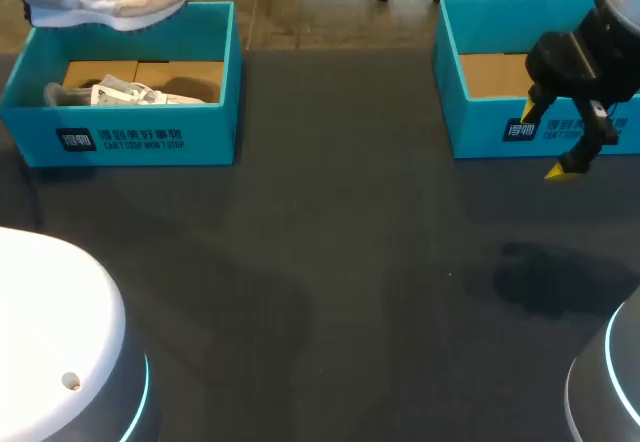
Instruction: Take the shoe out of the shoebox, open the shoe tongue, remove and reinsert the insole, then place the shoe into the shoebox
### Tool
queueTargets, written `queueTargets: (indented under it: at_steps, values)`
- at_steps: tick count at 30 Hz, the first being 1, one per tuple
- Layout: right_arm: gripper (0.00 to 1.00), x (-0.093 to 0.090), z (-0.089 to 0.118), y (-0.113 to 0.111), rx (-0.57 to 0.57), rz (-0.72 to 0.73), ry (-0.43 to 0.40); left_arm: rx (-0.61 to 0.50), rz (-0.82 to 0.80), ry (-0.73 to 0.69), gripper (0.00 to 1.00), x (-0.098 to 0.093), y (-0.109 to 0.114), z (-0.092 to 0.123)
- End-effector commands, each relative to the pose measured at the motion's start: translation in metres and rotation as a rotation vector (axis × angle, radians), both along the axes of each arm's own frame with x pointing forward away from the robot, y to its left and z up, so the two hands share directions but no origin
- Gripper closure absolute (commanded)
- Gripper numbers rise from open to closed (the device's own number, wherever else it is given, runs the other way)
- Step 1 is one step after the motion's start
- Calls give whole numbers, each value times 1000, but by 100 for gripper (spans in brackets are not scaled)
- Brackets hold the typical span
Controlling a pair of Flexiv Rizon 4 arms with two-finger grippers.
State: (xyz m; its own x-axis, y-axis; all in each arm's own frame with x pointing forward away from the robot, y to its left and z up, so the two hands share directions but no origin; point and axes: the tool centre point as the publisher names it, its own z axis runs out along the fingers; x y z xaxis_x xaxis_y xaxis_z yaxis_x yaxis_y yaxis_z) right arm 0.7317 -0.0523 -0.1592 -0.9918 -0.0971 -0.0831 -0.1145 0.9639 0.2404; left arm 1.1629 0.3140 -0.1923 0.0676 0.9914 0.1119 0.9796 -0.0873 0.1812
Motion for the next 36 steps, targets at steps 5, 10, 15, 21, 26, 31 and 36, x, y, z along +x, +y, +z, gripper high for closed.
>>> queueTargets:
  at_steps: [5, 10, 15, 21, 26, 31, 36]
  values:
    - [0, 1, 0, 1, -3, 0, 2, 8, -18, 1, 100, 6, -3, -24]
    - [0, 1, 0, 1, -3, 0, 2, 20, -17, 12, 100, 8, -3, -38]
    - [0, 1, 0, 1, -3, 0, 2, 24, -5, 26, 100, 9, -5, -49]
    - [0, 1, 0, 1, -3, 0, 2, 33, 1, 58, 100, 7, -8, -65]
    - [0, 1, 0, 1, -3, 0, 2, 44, 6, 72, 100, 7, -11, -79]
    - [0, 1, 0, 1, -3, 0, 2, 55, 6, 90, 100, 8, -16, -88]
    - [0, 1, 0, 1, -3, 0, 2, 63, -6, 94, 100, 8, -21, -98]
